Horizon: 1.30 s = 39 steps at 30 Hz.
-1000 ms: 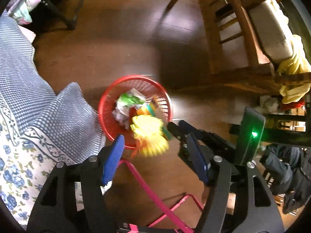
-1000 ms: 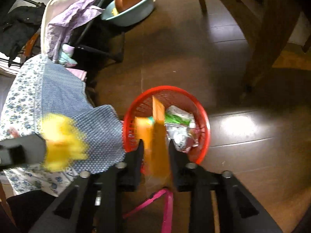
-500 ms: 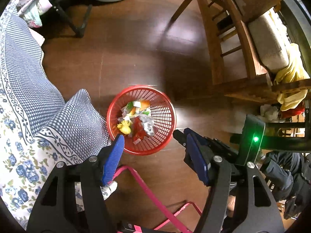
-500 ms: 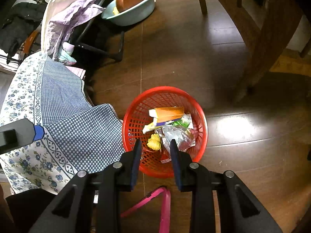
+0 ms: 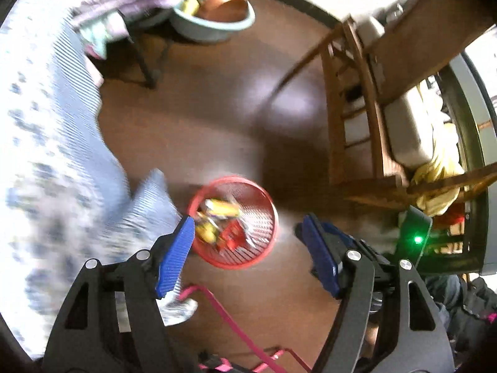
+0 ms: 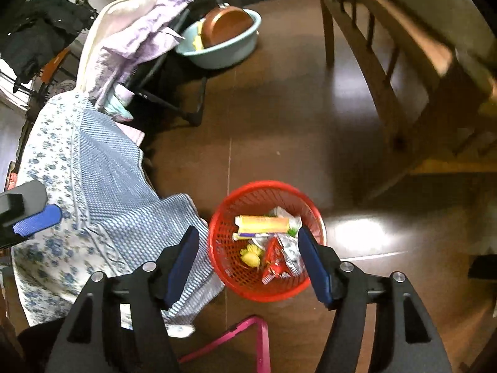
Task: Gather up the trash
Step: 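Move both open tools from the wastebasket back over the bed, then grasp the red-and-white snack packet with the left tool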
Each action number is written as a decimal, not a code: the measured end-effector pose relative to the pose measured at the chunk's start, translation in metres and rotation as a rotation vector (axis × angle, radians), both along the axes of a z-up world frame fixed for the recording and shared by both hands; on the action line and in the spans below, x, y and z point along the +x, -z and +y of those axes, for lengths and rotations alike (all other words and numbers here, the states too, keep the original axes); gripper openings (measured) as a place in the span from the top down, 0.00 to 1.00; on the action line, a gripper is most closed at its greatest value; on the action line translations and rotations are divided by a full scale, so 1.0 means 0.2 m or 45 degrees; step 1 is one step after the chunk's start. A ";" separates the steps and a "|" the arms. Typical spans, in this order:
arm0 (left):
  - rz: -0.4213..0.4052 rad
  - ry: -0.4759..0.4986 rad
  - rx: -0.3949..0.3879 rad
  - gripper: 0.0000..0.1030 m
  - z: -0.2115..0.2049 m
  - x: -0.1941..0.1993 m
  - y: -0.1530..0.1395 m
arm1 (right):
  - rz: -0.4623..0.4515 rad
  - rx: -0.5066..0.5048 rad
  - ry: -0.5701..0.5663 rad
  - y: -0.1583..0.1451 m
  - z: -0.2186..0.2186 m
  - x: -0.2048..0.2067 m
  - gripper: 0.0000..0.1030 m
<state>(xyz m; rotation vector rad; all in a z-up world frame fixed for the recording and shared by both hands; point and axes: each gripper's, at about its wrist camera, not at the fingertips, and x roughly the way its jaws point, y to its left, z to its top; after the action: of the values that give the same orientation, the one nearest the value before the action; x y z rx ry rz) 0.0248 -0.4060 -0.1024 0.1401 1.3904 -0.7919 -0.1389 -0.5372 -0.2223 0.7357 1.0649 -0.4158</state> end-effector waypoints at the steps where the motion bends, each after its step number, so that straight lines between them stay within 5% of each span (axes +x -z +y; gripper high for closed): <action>1: -0.035 -0.024 -0.011 0.31 0.05 0.03 -0.05 | -0.006 -0.011 -0.005 -0.03 0.01 0.01 0.35; 8: -0.263 -0.200 -0.072 0.23 0.42 0.16 -0.31 | -0.060 -0.094 -0.108 -0.24 0.15 0.16 0.32; 16: -0.283 -0.407 -0.118 0.23 0.85 0.33 -0.41 | -0.164 -0.181 -0.232 -0.52 0.36 0.39 0.27; 23: -0.355 -0.586 -0.033 0.13 1.19 0.51 -0.42 | -0.257 -0.200 -0.293 -0.74 0.55 0.63 0.06; 31: -0.447 -0.786 0.116 0.09 1.56 0.73 -0.36 | -0.289 -0.159 -0.367 -0.79 0.73 0.80 0.06; 39: -0.463 -0.804 0.099 0.09 1.66 0.93 -0.29 | -0.265 -0.193 -0.458 -0.84 0.86 1.05 0.06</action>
<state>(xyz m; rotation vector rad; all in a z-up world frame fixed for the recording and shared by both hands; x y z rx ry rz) 0.2102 -0.0736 -0.0447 -0.0925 1.0284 -0.1716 0.0704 -0.3649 -0.0543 0.4299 0.9340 -0.1063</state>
